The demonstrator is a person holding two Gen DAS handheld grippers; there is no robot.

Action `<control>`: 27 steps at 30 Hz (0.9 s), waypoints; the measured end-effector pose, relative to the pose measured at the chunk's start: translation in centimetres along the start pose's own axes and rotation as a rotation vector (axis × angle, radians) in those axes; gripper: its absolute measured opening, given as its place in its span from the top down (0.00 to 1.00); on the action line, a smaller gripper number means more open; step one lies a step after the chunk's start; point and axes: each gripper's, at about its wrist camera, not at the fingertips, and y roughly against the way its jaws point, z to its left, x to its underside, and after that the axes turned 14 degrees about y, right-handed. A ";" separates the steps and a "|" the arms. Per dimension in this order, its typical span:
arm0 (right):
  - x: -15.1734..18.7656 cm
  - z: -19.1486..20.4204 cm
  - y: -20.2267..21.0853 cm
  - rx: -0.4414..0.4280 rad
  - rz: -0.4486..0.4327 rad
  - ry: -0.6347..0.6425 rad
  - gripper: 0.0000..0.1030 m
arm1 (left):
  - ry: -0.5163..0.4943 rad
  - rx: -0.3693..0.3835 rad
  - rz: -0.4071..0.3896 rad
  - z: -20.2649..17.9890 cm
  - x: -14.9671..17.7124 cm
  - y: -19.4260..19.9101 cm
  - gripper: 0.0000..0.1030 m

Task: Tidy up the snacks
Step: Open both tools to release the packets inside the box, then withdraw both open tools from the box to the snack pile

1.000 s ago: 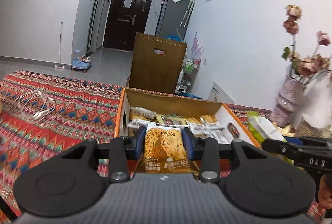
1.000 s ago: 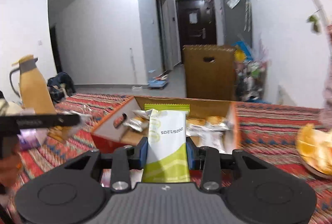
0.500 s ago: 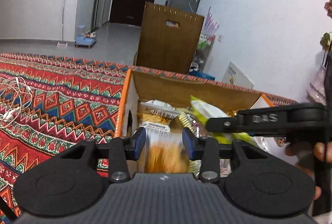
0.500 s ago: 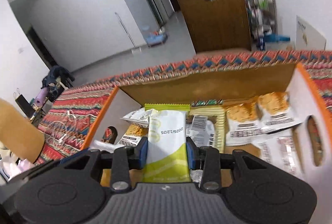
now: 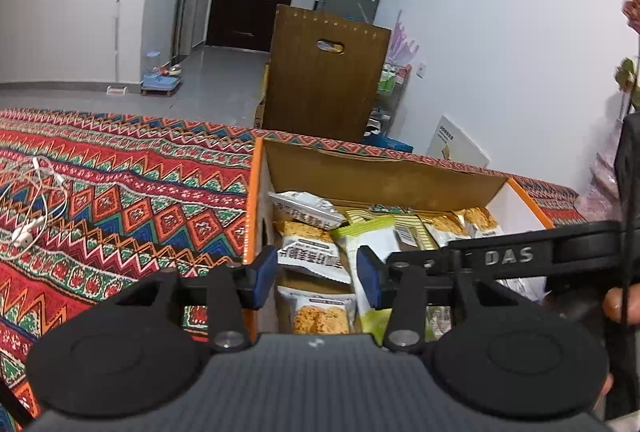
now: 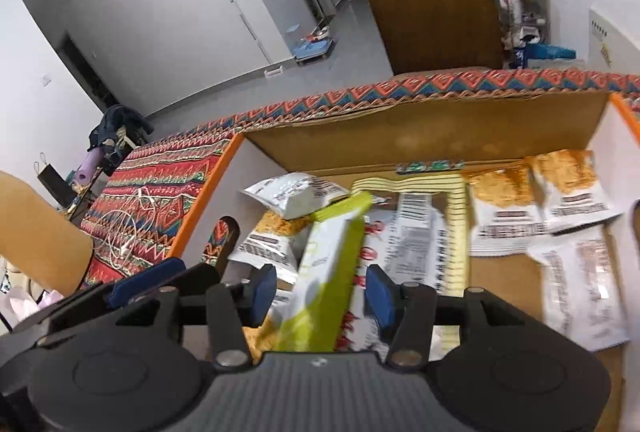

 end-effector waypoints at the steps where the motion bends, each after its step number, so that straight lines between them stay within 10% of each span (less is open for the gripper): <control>1: 0.1 -0.2 0.7 0.012 -0.003 0.001 0.52 | -0.004 0.000 -0.004 -0.2 0.1 0.3 0.48; 7: 1.0 -1.8 6.6 0.134 -0.043 0.064 0.44 | -0.063 -0.015 -0.043 -2.3 0.4 3.6 0.21; 14: 3.2 -2.6 14.4 0.291 -0.091 0.173 0.29 | -0.122 0.011 -0.086 -4.6 0.9 9.1 0.09; 27: 9.8 0.4 24.8 0.288 -0.214 0.251 0.21 | -0.172 0.013 -0.178 -8.4 5.4 19.4 0.03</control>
